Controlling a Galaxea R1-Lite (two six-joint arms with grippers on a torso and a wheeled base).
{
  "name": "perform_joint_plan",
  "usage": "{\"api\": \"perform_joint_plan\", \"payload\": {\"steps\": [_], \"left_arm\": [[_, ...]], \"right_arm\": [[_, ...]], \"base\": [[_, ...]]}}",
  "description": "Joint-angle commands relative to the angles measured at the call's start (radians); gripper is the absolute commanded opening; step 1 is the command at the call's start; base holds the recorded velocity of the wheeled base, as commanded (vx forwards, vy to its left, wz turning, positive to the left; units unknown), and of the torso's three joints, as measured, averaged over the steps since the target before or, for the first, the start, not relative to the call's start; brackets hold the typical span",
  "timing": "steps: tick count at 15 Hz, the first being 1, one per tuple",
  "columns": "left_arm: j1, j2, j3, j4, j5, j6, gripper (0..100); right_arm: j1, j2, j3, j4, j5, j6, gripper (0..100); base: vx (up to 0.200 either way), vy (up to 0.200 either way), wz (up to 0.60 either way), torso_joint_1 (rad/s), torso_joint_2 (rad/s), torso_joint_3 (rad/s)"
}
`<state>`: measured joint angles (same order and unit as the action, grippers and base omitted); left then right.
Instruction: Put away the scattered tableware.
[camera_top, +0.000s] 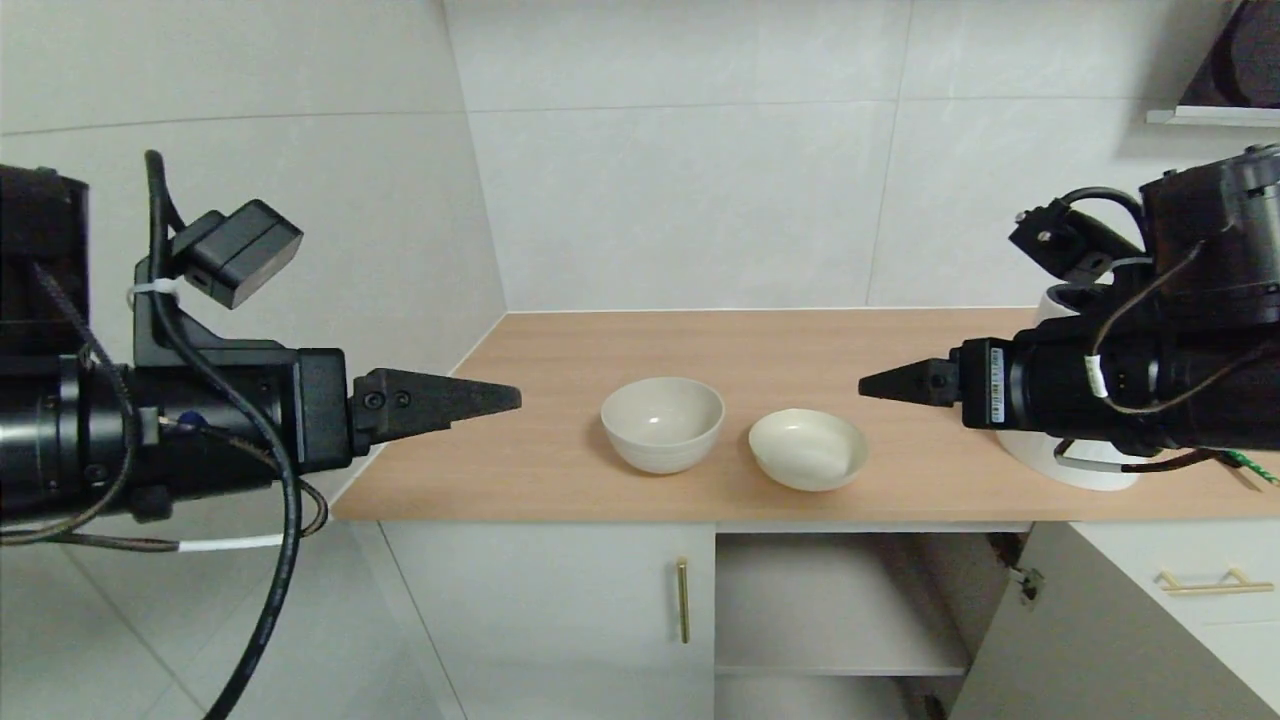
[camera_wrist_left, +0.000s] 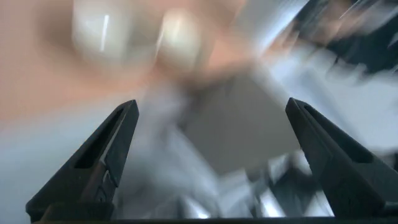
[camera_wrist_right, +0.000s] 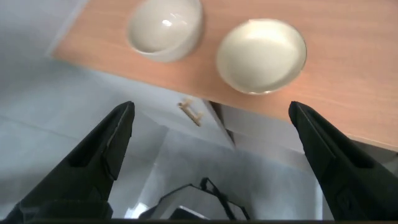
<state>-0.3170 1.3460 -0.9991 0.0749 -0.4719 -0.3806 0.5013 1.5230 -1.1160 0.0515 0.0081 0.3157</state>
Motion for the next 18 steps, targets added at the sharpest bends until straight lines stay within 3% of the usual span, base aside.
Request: {"api": "perform_joint_plan", "payload": {"steps": [1,2,3,4,5,7,8,9,13,14,16,18], "left_arm": [[0.006,0.104,-0.13,0.109,0.055,0.037,100],[0.006,0.165,-0.147,0.103,0.13,0.02,100],[-0.001,0.236,-0.168,0.089,0.226,-0.021,100],[-0.017,0.288,-0.187,0.071,0.28,-0.063,100],[-0.043,0.369,-0.208,0.026,0.346,-0.133,100],[-0.079,0.479,-0.214,-0.067,0.42,-0.218,100],[-0.099,0.525,-0.214,-0.104,0.432,-0.267,100],[-0.108,0.558,-0.216,-0.13,0.438,-0.293,100],[-0.109,0.645,-0.245,-0.162,0.48,-0.311,100],[-0.109,0.659,-0.259,-0.162,0.484,-0.325,100],[-0.109,0.696,-0.303,-0.161,0.493,-0.388,100],[-0.111,0.719,-0.32,-0.161,0.492,-0.397,100]], "right_arm": [[-0.035,0.089,-0.016,-0.009,-0.003,0.005,100],[-0.04,0.106,-0.018,-0.01,-0.003,0.005,100],[-0.047,0.126,-0.019,-0.016,-0.005,0.006,100],[-0.052,0.143,-0.024,-0.028,-0.008,0.006,100],[-0.061,0.163,-0.025,-0.042,-0.02,0.008,100],[-0.07,0.18,-0.025,-0.055,-0.037,0.006,100],[-0.07,0.178,-0.024,-0.053,-0.039,0.006,100],[-0.07,0.174,-0.024,-0.055,-0.04,0.006,100],[-0.07,0.166,-0.022,-0.053,-0.042,0.006,100],[-0.07,0.166,-0.021,-0.053,-0.043,0.006,100],[-0.07,0.167,-0.021,-0.053,-0.043,0.006,100],[-0.07,0.169,-0.019,-0.053,-0.043,0.006,100]], "base": [[0.0,0.0,0.0,0.0,0.0,0.0],[0.0,0.0,0.0,0.0,0.0,0.0],[0.0,0.0,0.0,0.0,0.0,0.0],[0.0,0.0,0.0,0.0,0.0,0.0],[0.0,0.0,0.0,0.0,0.0,0.0],[0.0,0.0,0.0,0.0,0.0,0.0],[0.0,0.0,0.0,0.0,0.0,0.0],[0.0,0.0,0.0,0.0,0.0,0.0],[0.0,0.0,0.0,0.0,0.0,0.0],[0.0,0.0,0.0,0.0,0.0,0.0],[0.0,0.0,0.0,0.0,0.0,0.0],[0.0,0.0,0.0,0.0,0.0,0.0]]}}
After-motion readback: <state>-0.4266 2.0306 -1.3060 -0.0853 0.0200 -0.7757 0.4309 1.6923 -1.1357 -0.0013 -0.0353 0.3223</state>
